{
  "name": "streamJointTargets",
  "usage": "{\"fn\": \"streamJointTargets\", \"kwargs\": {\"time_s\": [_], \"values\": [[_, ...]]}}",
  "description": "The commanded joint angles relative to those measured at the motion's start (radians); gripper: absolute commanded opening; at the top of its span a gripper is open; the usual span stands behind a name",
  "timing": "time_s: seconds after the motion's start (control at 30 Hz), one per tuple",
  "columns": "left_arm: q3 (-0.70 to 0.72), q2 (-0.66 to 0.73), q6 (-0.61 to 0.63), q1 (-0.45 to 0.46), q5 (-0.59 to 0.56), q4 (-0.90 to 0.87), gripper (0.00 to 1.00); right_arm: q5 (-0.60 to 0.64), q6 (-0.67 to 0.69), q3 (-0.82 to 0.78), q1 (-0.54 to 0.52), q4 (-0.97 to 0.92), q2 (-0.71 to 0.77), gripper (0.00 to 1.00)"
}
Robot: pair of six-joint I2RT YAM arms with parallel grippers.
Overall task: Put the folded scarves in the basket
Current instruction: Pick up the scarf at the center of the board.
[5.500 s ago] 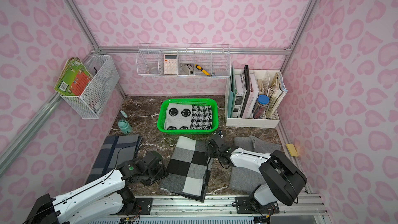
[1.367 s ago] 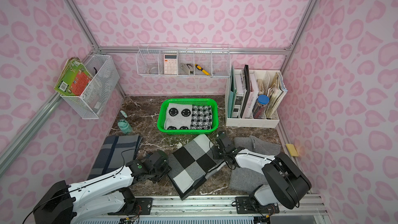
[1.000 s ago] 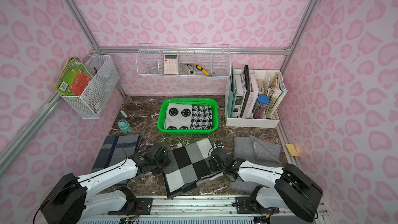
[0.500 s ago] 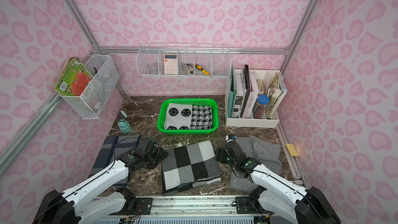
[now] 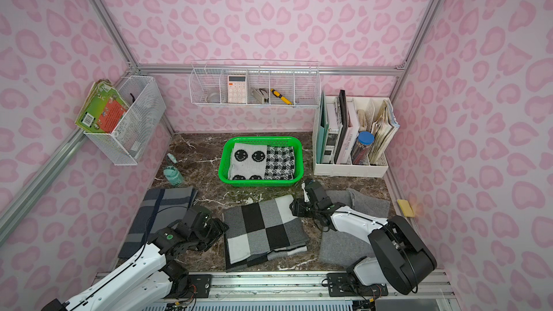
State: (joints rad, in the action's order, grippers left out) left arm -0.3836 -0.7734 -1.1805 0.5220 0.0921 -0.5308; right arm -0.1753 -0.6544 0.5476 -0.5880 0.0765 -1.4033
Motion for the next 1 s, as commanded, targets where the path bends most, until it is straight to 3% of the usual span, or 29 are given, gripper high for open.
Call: {"fn": "streamJointTargets", "kwargs": {"time_s": [0.0,0.17,0.27,0.4,0.6,0.7,0.87,0.93,0.97], "values": [[0.004,-0.031,-0.011,0.006,0.000,0.018,0.66,-0.018,0.004,0.012,-0.006,0.052,-0.024,0.66],[-0.007,-0.109,-0.010,0.017,-0.011,0.068,0.66,-0.006,0.001,0.026,-0.036,0.055,-0.076,0.66],[-0.010,-0.149,-0.004,0.026,-0.006,0.111,0.58,-0.007,-0.011,0.026,-0.051,0.072,-0.105,0.65],[-0.012,-0.205,-0.014,0.035,-0.020,0.141,0.56,0.008,-0.025,0.030,-0.077,0.080,-0.137,0.63],[-0.020,-0.300,-0.019,0.033,-0.037,0.189,0.52,0.007,-0.043,0.032,-0.098,0.097,-0.168,0.52],[-0.045,-0.344,0.001,0.034,-0.041,0.199,0.44,0.008,-0.047,0.027,-0.101,0.109,-0.171,0.36],[-0.096,-0.389,0.045,0.034,-0.030,0.202,0.11,0.007,-0.046,0.026,-0.102,0.112,-0.167,0.00],[-0.107,-0.389,0.061,0.034,-0.028,0.200,0.00,0.010,-0.046,0.019,-0.107,0.113,-0.151,0.00],[-0.111,-0.384,0.068,0.034,-0.028,0.198,0.00,0.012,-0.045,0.018,-0.109,0.113,-0.143,0.00]]}}
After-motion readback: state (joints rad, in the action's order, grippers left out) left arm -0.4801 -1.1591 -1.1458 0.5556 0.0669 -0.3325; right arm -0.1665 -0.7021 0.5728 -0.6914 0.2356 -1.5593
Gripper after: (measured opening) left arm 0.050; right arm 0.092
